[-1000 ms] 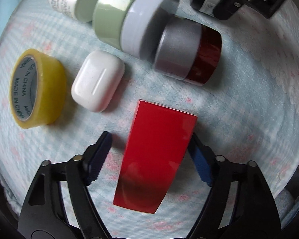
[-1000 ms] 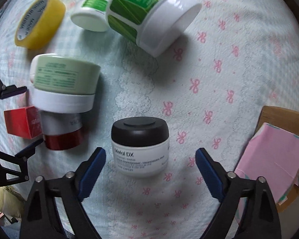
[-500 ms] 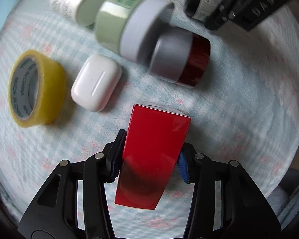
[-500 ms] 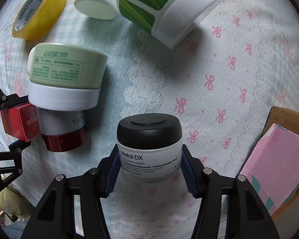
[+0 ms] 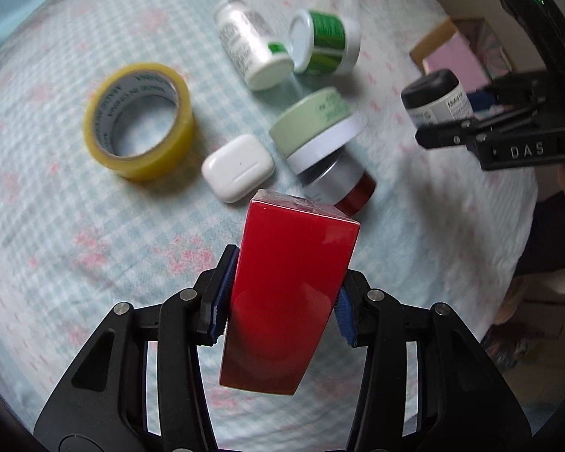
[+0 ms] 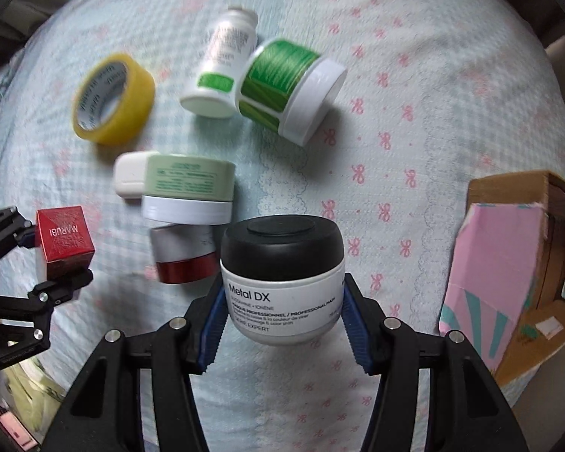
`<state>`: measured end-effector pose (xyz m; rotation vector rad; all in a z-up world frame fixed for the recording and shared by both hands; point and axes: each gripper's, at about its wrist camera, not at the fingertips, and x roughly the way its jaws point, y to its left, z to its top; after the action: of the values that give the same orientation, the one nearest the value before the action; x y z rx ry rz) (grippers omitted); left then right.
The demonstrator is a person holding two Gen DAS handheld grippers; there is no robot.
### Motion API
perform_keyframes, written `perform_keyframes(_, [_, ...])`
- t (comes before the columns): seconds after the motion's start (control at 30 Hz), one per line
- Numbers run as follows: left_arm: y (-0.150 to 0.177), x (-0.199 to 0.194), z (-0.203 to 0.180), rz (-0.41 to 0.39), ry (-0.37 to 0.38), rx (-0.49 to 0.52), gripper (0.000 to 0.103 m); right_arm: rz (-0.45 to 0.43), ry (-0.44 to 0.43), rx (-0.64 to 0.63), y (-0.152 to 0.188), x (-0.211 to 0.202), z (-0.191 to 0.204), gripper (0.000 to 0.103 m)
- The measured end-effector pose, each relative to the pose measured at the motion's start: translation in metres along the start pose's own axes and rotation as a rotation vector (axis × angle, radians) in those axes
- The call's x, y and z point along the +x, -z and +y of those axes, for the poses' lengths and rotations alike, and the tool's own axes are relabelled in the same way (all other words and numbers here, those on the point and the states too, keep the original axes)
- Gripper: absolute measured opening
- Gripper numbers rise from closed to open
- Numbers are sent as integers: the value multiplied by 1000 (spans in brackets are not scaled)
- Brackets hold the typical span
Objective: Organize rigid objects
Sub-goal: 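Close the left tool on the red box while the right tool grasps the black-lidded jar, then carry the red box with the left tool into the cardboard box while the right tool carries the jar there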
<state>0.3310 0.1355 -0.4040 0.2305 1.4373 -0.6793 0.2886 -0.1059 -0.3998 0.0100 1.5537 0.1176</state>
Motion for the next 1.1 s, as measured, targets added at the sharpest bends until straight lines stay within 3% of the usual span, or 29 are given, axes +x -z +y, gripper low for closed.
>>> perform_keyframes(0.2, [10,-59,-36,-92,8,-31,42,-76,-25,27,17,-57,-23,52])
perform_keyframes(0.37, [-5,-93,-86,-169,2,-26,42,-144,-43,39,38,-94,-10,52])
perform_keyframes(0.53, [-23,-123,-124,-236,-23,-13,39,-203,-83,63,58,-144,-37,52])
perform_keyframes(0.6, [-30,-138,-141,-258,13,-38,38,-233,-93,67,68,-162,-55,52])
perform_keyframes(0.77, [-46,-153,-198,-308,-51,-45,38,-277,-139,71,84,-185,-111,52])
perform_keyframes(1.1, [-110,-123,-323,-317,-55,-139,38,-272,-131,31,108,-178,-256,52])
